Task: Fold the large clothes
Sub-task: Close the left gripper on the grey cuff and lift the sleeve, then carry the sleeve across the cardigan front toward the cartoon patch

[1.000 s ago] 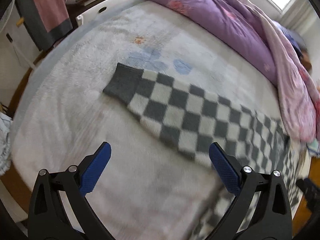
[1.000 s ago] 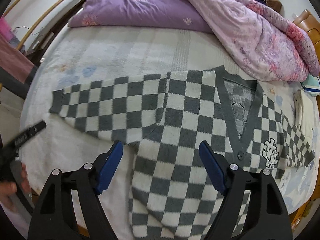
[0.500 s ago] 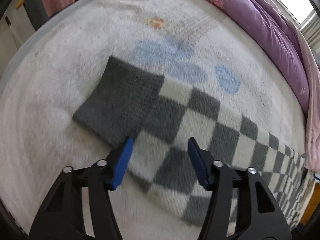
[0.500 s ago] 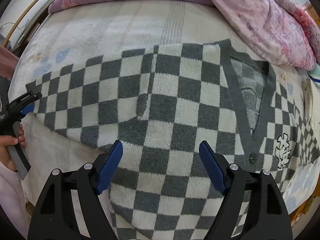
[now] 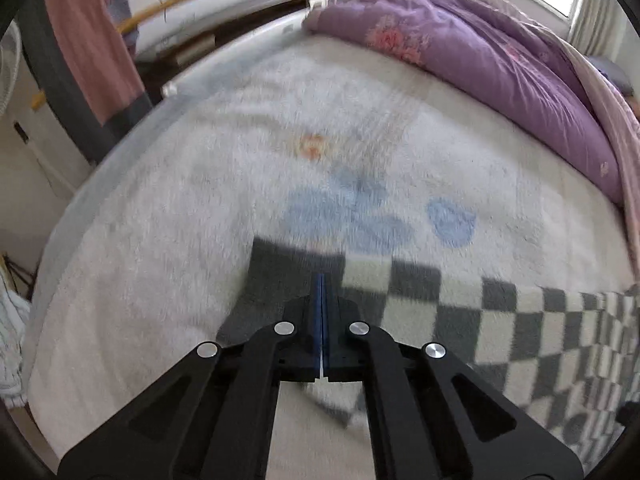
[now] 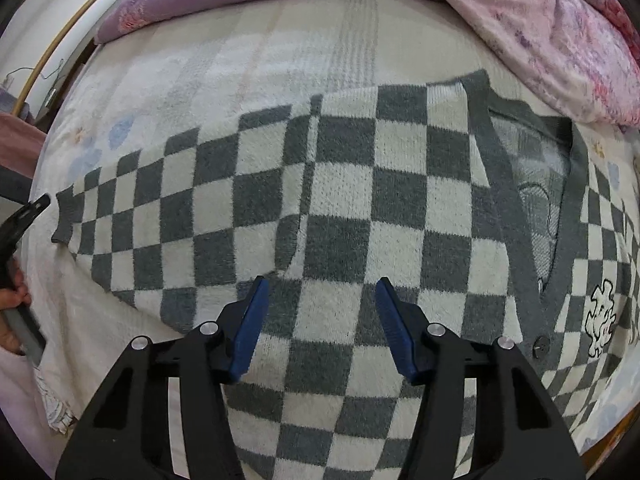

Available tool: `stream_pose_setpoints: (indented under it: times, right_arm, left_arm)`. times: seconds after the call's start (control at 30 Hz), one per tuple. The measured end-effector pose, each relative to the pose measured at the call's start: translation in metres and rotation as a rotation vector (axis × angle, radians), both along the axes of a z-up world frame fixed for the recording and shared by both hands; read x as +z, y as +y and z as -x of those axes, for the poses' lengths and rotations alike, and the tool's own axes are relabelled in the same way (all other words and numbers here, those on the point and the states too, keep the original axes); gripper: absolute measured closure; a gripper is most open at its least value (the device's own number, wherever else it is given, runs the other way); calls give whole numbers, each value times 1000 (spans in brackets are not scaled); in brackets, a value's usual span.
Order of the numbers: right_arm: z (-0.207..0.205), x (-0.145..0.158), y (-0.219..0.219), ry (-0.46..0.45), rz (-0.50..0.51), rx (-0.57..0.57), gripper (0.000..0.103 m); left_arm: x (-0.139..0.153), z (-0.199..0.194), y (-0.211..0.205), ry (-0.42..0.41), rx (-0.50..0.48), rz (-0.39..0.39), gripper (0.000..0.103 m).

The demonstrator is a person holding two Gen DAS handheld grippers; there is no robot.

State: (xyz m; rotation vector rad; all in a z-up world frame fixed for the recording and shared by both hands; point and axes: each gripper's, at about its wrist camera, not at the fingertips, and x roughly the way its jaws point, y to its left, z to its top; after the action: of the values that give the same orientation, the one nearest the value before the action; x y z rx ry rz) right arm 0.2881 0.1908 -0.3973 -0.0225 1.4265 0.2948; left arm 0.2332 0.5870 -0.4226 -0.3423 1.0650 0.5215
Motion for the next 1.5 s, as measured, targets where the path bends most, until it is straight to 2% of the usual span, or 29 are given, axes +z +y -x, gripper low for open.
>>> stream_pose_setpoints:
  times: [0.07, 0.1, 0.13, 0.23, 0.27, 0.3, 0.4, 0.43, 0.47, 0.53, 0.57, 0.63, 0.7, 0.73, 0.77, 0.8, 0.9, 0.97, 1.1, 1.2, 1.37, 1.5]
  right_arm:
    - [2, 1, -2, 3, -18, -11, 50]
    - [4, 1, -3, 1, -20, -12, 50]
    - [7, 1, -2, -3, -12, -7, 50]
    - [13, -6, 0, 13, -1, 4, 50]
    - [15, -9, 1, 24, -1, 3, 50]
    - [17, -11, 1, 33, -4, 4, 50]
    - [21, -15, 4, 39, -1, 17, 50]
    - [22, -16, 5, 39, 1, 21, 50]
    - [24, -17, 6, 41, 3, 27, 50]
    - [25, -21, 7, 45, 4, 36, 50]
    - [26, -22, 7, 48, 6, 39, 50]
    - [26, -28, 8, 52, 10, 40, 50]
    - [25, -31, 6, 48, -12, 36, 51]
    - [24, -31, 6, 43, -35, 35, 56]
    - [22, -31, 6, 40, -62, 37, 71]
    - [21, -33, 6, 45, -81, 35, 82]
    - [14, -40, 1, 43, -158, 14, 96]
    - [7, -53, -2, 58, -216, -5, 100]
    - [1, -86, -11, 147, -312, -106, 101]
    - [2, -95, -23, 176, -392, -177, 101]
    - [10, -102, -39, 200, -492, -267, 101]
    - [15, -103, -51, 222, -540, -319, 101]
  left_arm:
    - [-4, 14, 9, 3, 52, 98, 101]
    - [-10, 21, 11, 10, 70, 167, 88]
    - [-19, 30, 13, 27, 109, 255, 68]
    - [-35, 48, 14, 9, 177, 397, 57]
    - [-40, 52, 12, 1, 188, 435, 50]
    - [-46, 52, 13, 1, 203, 465, 37]
    - [-67, 57, 18, -90, 268, 568, 37]
    - [-71, 58, 21, -116, 294, 588, 44]
    - [-71, 57, 23, -147, 294, 582, 54]
    - [-69, 51, 27, -161, 283, 555, 88]
    - [-70, 48, 28, -160, 277, 533, 92]
    - [-69, 41, 27, -155, 247, 489, 93]
    - [-49, 37, 13, -143, 177, 365, 94]
    - [-39, 35, 6, -145, 146, 312, 94]
    - [-28, 34, -2, -146, 117, 258, 94]
    - [-11, 33, -14, -148, 81, 194, 94]
    - [31, 26, -45, -145, -18, 56, 94]
    - [57, 23, -62, -156, -58, -17, 94]
    - [119, 15, -103, -256, -125, -56, 94]
    - [154, 4, -143, -313, -191, -95, 94]
    - [209, -13, -235, -423, -359, -69, 94]
    - [228, -38, -324, -450, -502, -24, 94]
